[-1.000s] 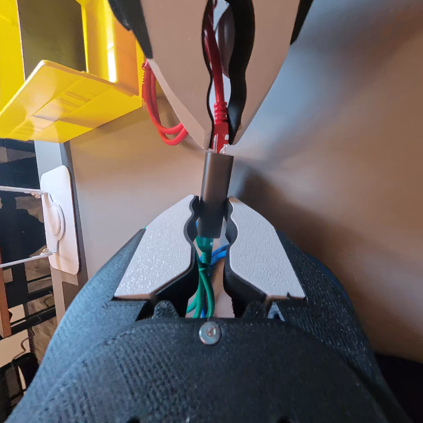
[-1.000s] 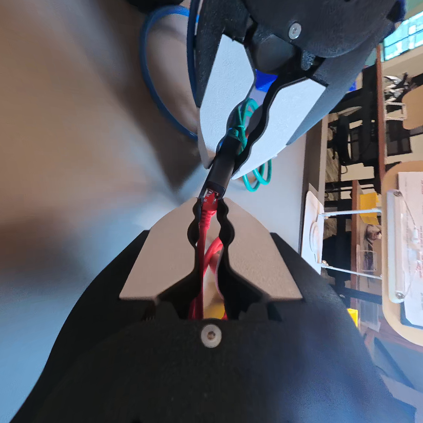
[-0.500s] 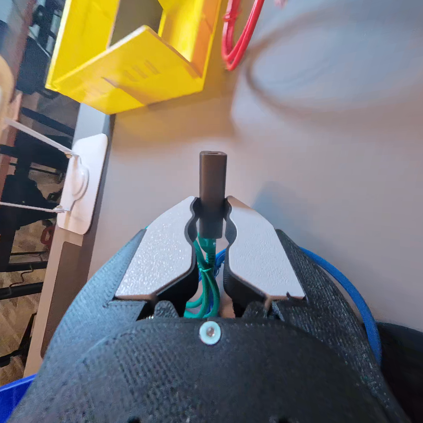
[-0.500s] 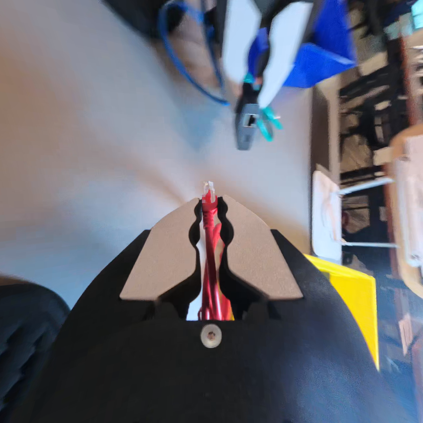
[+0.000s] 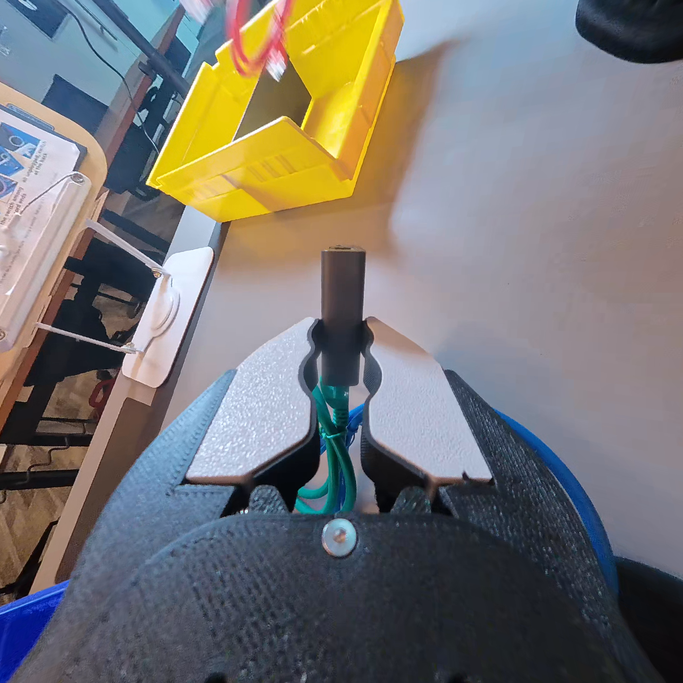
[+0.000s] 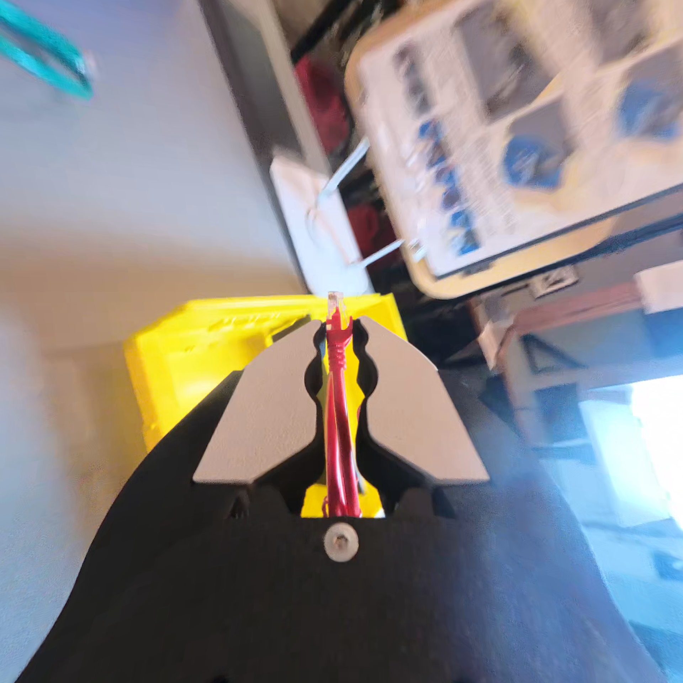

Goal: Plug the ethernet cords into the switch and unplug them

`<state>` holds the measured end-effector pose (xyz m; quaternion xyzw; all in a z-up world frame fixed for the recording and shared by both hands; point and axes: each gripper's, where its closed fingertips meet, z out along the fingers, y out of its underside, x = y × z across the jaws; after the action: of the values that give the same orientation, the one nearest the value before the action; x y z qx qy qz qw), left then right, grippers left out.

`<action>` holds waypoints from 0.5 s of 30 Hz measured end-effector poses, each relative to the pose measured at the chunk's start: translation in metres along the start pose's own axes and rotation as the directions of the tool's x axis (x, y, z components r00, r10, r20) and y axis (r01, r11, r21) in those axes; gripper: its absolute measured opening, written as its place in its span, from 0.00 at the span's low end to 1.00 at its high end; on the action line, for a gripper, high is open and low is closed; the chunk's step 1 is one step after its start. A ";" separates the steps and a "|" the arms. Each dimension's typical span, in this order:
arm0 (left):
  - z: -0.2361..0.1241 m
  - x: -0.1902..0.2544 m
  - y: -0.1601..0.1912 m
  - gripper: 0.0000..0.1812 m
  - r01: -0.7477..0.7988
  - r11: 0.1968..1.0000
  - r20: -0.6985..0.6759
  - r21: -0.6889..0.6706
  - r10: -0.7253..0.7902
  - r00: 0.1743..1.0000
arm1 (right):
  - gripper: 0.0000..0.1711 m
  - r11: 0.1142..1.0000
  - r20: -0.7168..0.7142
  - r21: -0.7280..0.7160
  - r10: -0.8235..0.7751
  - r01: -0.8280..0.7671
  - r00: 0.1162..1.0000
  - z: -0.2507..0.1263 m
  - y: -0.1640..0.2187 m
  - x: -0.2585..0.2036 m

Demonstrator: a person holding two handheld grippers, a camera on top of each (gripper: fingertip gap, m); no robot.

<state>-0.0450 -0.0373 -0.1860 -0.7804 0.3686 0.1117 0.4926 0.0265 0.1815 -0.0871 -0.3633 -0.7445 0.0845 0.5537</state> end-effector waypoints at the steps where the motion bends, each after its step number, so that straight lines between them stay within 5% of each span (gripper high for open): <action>1: -0.001 -0.001 0.000 0.11 0.012 1.000 0.006 0.012 -0.012 1.000 | 0.08 0.996 0.051 -0.083 0.028 -0.024 0.998 0.017 0.021 -0.015; 6: -0.006 -0.008 -0.001 0.11 0.077 0.994 0.014 0.076 -0.078 0.997 | 0.18 0.977 0.163 -0.146 0.180 -0.157 0.970 0.049 0.053 -0.071; 11: -0.008 -0.010 -0.007 0.11 0.116 0.984 -0.009 0.138 -0.116 0.993 | 0.20 0.920 0.239 0.122 0.338 -0.373 0.910 0.015 -0.019 -0.060; 15: -0.017 -0.006 -0.028 0.11 0.109 0.964 -0.024 0.244 -0.106 0.994 | 0.22 0.873 0.391 0.288 0.269 -0.394 0.880 -0.016 -0.083 -0.097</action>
<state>-0.0332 -0.0421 -0.1556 -0.7330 0.3393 0.0342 0.5885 0.0156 0.0557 -0.1118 -0.3600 -0.7255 0.3751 0.4510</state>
